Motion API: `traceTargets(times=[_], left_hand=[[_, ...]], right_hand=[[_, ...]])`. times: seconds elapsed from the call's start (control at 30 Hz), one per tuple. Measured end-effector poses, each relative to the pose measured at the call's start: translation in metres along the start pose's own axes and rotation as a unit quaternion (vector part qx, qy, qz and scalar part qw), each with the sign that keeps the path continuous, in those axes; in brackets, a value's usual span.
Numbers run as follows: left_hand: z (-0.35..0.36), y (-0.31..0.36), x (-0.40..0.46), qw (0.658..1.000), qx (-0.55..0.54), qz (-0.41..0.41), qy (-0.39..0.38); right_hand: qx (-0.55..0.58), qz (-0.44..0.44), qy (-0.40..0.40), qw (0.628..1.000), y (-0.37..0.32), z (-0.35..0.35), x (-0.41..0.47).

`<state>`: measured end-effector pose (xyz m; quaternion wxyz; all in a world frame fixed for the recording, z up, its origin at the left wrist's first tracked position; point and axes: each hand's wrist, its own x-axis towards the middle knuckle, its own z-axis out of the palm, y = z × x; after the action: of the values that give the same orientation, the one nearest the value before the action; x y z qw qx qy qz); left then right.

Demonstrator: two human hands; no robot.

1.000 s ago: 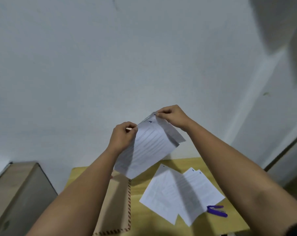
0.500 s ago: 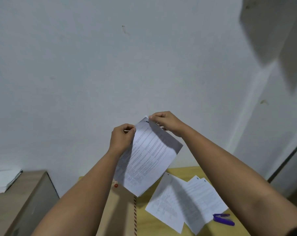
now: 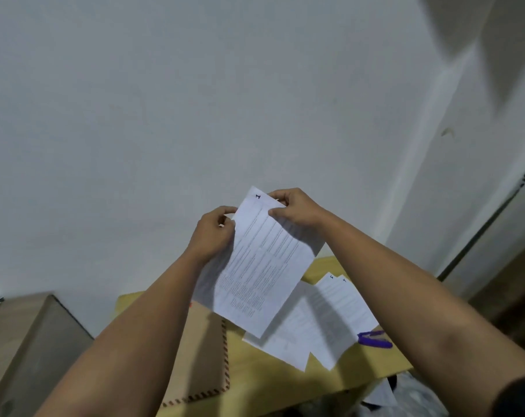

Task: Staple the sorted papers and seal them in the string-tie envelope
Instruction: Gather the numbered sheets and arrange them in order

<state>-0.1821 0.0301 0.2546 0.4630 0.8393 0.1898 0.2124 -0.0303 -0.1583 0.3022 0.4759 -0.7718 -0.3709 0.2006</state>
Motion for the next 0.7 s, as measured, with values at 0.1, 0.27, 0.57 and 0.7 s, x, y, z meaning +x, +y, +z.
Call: traceTargets(times=[0.1, 0.27, 0.57, 0.7], left_hand=[[0.026, -0.013, 0.008, 0.998, -0.017, -0.023, -0.050], [0.083, -0.043, 0.030, 0.986, -0.012, -0.095, -0.135], [0.202, -0.105, 0.077, 0.971, 0.095, -0.115, -0.186], [0.246, -0.133, 0.096, 0.965, 0.119, -0.110, -0.204]], right_hand=[[0.066, 0.047, 0.002, 0.997, 0.032, -0.005, 0.000], [0.076, 0.124, -0.004, 0.989, 0.112, -0.016, 0.011], [-0.080, 0.382, 0.082, 0.917, 0.318, -0.096, 0.012], [-0.116, 0.474, 0.022, 0.873, 0.398, -0.104, -0.013]])
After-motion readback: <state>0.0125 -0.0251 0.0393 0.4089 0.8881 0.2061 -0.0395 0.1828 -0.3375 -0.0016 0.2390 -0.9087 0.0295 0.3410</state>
